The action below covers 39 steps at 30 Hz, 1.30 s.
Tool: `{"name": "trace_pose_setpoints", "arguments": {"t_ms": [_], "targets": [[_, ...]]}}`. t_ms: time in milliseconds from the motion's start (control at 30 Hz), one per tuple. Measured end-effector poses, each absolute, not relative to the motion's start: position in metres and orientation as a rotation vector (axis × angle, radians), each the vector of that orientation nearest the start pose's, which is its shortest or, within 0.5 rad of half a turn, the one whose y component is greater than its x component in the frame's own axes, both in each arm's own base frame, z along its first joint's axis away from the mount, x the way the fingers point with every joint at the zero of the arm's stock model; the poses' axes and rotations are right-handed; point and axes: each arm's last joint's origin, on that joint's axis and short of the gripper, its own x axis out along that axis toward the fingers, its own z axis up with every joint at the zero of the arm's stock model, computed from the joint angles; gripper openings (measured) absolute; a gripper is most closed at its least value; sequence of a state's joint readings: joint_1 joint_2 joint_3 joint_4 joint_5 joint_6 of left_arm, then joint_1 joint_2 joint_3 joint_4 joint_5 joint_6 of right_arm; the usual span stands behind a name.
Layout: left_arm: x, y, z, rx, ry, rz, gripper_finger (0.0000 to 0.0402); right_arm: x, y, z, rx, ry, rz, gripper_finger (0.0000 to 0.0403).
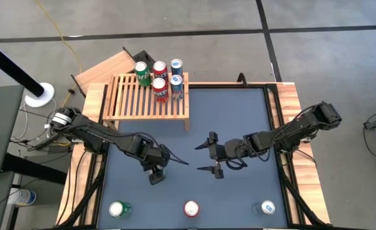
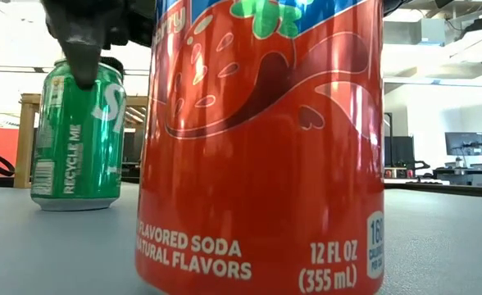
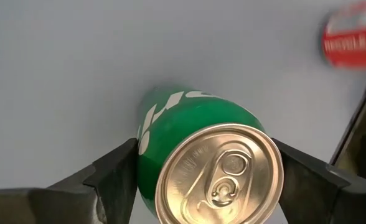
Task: Place canned beverage on shelf
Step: Put the top green soda can on the shelf aligned with the other green soda can
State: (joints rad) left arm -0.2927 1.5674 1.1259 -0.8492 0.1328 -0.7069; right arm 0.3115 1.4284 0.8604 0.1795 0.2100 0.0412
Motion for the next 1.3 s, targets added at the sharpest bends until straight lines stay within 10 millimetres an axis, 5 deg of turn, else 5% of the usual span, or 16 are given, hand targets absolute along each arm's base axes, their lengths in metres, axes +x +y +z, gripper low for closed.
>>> {"name": "trace_pose_setpoints", "arguments": {"t_ms": [567, 1000, 1300], "targets": [[0.272, -0.093, 0.248, 0.346, 1.378, -0.45, 0.0291, 0.297, 0.089, 0.247, -0.059, 0.378, 0.092, 0.038], [0.27, -0.092, 0.242, 0.602, 1.389, -0.662, 0.0292, 0.297, 0.089, 0.247, -0.056, 0.378, 0.092, 0.038], [0.274, -0.096, 0.237, 0.506, 1.422, -0.576, 0.0312, 0.297, 0.089, 0.247, -0.057, 0.38, 0.092, 0.038]]}}
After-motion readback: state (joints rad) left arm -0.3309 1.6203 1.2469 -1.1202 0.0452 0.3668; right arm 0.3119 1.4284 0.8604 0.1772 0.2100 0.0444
